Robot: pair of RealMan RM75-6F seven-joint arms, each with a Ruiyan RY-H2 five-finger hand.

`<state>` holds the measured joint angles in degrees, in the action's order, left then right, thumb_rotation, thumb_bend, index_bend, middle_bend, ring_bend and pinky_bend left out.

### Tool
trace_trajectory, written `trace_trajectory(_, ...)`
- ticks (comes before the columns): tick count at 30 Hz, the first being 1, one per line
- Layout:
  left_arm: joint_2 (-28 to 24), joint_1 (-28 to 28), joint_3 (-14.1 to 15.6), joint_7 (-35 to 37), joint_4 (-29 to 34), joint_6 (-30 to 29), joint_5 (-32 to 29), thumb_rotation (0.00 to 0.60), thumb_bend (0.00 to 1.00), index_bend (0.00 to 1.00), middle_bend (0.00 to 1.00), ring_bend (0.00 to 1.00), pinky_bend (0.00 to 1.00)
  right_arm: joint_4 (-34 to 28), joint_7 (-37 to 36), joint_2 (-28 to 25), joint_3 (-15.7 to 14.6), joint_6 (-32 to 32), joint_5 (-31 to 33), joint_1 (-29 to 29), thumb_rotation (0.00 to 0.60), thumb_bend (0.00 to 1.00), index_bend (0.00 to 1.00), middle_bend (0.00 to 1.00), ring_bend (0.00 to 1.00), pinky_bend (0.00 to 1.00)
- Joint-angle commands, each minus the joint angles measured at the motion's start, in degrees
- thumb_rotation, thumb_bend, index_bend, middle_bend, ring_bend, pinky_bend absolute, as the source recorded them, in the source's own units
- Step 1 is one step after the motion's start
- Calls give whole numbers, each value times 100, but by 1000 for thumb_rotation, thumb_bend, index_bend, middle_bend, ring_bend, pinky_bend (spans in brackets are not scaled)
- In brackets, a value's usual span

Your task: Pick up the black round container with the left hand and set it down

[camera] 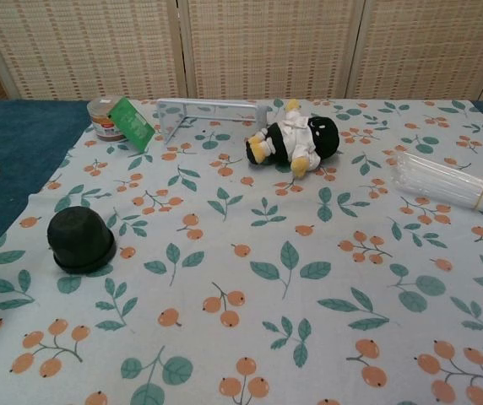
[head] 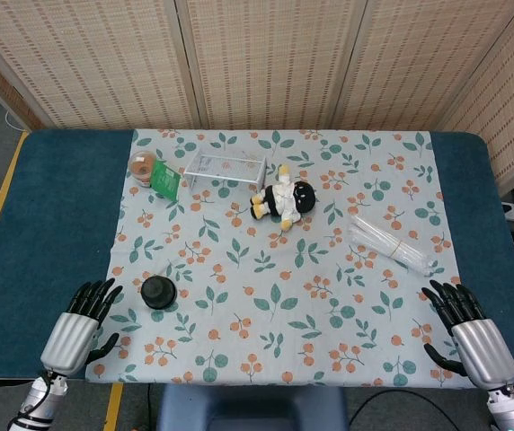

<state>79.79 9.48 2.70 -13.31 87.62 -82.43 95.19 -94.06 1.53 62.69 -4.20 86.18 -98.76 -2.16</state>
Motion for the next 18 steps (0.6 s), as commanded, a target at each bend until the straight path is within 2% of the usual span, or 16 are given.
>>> trace_trajectory(1,74,15,19,96,-97,-44,97,600,341,0,0,0,73,-10,-36,-19,-15,12,-28,-2,600,180,0,0,0,0)
trace_trajectory(8,750,253,-81,311,-665,66,289,600,340,0,0,0,74,-23,-123,-63,-14,122,-49,39,600,181,0,0,0,0)
trace_trajectory(12,929,329,-132,302,-816,153,265,600,337,0,0,0,74,-16,-130,-66,-22,115,-61,35,600,180,0,0,0,0)
trace_trajectory(16,1671,671,-374,113,-1331,570,104,600,312,0,0,0,72,-15,-192,-96,-44,69,-70,15,600,181,0,0,0,0)
trace_trajectory(18,1833,726,-388,90,-1475,607,90,600,306,0,0,0,73,-14,-190,-102,-42,64,-62,13,600,181,0,0,0,0)
